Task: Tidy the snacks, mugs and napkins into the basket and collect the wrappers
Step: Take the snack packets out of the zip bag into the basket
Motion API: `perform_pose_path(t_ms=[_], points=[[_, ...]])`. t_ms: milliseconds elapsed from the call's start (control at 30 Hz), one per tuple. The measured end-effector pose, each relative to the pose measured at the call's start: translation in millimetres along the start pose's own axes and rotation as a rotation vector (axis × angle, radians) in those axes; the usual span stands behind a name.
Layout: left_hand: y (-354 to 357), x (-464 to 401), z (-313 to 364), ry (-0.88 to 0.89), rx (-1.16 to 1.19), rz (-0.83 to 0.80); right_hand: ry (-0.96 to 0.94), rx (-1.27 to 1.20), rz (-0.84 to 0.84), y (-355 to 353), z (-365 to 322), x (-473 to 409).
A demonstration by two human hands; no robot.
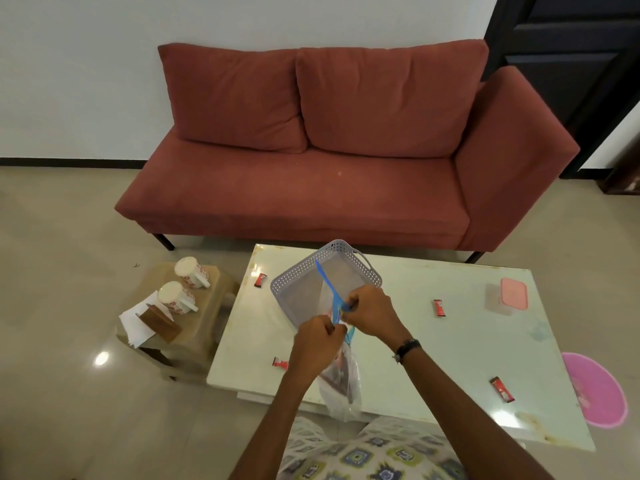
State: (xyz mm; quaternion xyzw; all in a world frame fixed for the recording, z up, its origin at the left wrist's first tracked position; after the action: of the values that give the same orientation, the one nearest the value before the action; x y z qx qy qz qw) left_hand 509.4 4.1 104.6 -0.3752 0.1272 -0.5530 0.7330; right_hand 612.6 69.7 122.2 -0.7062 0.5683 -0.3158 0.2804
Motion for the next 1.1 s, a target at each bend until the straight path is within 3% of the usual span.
perform_pose_path(t_ms=[167,300,400,500,633,800,967,1100], points=[[-8.9,-9.6,9.6,0.066,-0.225,0.052,-0.005,-0.026,0.033,6.2,-3.6,18.8],[-20.8,-9.9,10.3,0.060,-0.105,0.184,0.088,-0.022,0.135,-8.8,13.1,19.6],[-29.1,-7.6,8.3,0.089,-0.027,0.248,0.143,0.086,0.085,-10.8,30.2,20.2],[-24.0,-4.8,15.8,0.162,-0.021,0.213,0.126,0.183,0.035,-7.9,25.8,18.8],[-23.4,0.8,21.9,0.207,-0.063,0.195,0.045,0.213,0.145,-15.4,0.1,6.1],[-26.8,-0.7,13.1,0.219,-0.338,0.190,-0.011,0.068,0.128,-7.9,-5.2,9.7],[-22.7,-2.9,24.7,0.260,-0.304,0.216,-0.025,0.015,0.137,-6.0,-7.5,23.0],[-35.5,-3.4,11.6,0.191,-0.196,0.288,0.087,0.169,0.169,-29.0,23.8,20.4]])
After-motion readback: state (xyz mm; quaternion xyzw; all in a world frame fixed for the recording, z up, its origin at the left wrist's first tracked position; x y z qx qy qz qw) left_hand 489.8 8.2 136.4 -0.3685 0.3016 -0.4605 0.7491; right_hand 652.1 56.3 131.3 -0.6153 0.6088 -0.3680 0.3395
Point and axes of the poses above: each hand's wrist, its own x-axis away from the middle knuckle, its own y-axis out of the palm, z = x × y, the point moved 9 cm from there along -x, towards the middle knuckle, and after that the axes turned 11 degrees about z, right-handed, at the moved point
